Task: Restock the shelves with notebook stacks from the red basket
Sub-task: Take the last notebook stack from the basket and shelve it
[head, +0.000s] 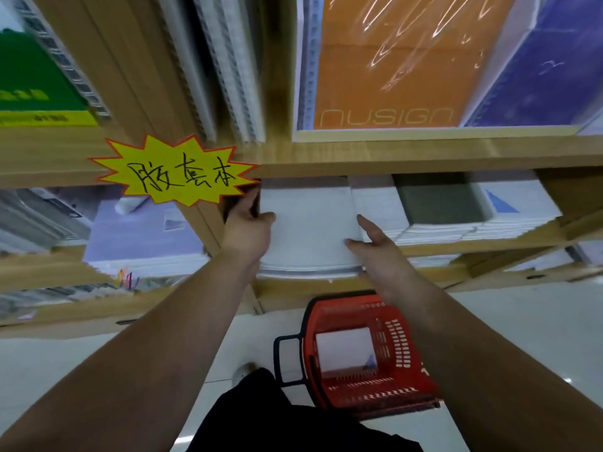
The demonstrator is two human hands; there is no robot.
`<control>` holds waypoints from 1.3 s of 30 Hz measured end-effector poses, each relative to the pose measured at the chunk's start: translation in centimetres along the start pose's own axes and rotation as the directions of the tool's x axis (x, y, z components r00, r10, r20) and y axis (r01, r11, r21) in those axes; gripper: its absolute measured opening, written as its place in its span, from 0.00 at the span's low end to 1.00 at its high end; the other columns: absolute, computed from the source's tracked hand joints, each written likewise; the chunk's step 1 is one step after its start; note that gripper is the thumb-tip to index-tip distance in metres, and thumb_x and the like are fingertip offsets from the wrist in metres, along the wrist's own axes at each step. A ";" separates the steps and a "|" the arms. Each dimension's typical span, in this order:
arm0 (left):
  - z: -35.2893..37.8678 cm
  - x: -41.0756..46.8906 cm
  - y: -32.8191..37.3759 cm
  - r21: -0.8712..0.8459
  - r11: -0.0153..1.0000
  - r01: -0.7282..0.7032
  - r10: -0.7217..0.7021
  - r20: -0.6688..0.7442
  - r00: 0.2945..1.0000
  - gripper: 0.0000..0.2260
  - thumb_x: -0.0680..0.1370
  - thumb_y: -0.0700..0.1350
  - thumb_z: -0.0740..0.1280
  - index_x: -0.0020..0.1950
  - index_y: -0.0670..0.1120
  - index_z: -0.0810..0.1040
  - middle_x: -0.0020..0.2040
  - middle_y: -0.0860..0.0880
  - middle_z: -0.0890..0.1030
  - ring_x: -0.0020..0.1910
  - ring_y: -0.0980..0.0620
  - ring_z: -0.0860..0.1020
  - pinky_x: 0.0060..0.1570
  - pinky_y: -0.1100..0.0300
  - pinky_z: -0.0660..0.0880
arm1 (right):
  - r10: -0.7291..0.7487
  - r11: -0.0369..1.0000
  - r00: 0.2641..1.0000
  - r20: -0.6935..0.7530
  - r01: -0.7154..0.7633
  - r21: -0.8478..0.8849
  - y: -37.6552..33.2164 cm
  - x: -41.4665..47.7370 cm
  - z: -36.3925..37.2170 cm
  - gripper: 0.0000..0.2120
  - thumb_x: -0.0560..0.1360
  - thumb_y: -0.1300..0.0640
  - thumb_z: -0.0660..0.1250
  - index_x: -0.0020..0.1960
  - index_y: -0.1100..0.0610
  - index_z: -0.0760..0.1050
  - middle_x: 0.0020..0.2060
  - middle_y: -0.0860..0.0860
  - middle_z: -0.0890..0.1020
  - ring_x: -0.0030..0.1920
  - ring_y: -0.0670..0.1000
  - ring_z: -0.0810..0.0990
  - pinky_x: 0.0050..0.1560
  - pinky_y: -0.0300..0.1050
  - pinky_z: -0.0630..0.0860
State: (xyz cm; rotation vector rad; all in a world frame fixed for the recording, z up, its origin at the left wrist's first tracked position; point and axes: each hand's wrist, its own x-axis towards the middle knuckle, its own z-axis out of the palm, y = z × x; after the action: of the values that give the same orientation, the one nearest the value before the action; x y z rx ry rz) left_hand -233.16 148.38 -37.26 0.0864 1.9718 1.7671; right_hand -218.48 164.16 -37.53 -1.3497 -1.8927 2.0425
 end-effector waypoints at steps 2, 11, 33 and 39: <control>0.3 0.5 -0.6 0.142 0.990 -0.015 0.017 -0.012 1.000 0.27 0.80 0.33 0.62 0.77 0.53 0.69 0.63 0.55 0.80 0.61 0.50 0.79 0.45 0.69 0.76 | -0.004 0.999 1.000 0.016 0.005 -0.047 0.4 0.4 -0.1 0.28 0.81 0.56 0.67 0.76 0.37 0.64 0.56 0.48 0.82 0.50 0.52 0.80 0.49 0.49 0.75; 1.6 -7.4 -4.0 0.334 0.932 0.139 -0.076 -0.196 0.978 0.27 0.83 0.42 0.63 0.78 0.62 0.62 0.50 0.53 0.79 0.26 0.61 0.72 0.24 0.69 0.68 | -0.034 0.999 0.978 0.206 0.026 0.040 3.2 1.2 -1.8 0.26 0.85 0.54 0.60 0.75 0.29 0.60 0.74 0.43 0.70 0.69 0.50 0.74 0.47 0.43 0.83; 3.0 -7.4 -5.0 -0.065 0.990 0.126 -0.138 -0.231 0.963 0.34 0.83 0.43 0.65 0.83 0.54 0.49 0.81 0.52 0.61 0.77 0.54 0.62 0.71 0.57 0.62 | -0.370 0.776 0.904 0.212 0.427 -0.464 -0.7 5.3 0.7 0.36 0.77 0.47 0.71 0.80 0.47 0.60 0.64 0.51 0.72 0.60 0.50 0.75 0.63 0.42 0.70; 3.5 -5.9 -4.1 -0.171 0.968 0.182 -0.210 -0.158 0.965 0.32 0.81 0.41 0.67 0.81 0.47 0.55 0.78 0.45 0.64 0.75 0.50 0.67 0.74 0.50 0.62 | -0.415 0.854 0.897 0.151 0.442 -0.273 0.2 6.0 2.5 0.25 0.76 0.54 0.73 0.72 0.48 0.73 0.60 0.44 0.82 0.61 0.45 0.80 0.65 0.48 0.78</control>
State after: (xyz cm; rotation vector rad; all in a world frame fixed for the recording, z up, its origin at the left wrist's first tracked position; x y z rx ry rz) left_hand -225.49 148.77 -39.46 -0.3174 1.8778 1.8407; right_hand -223.61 165.57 -41.27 -0.7737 -2.3577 1.6645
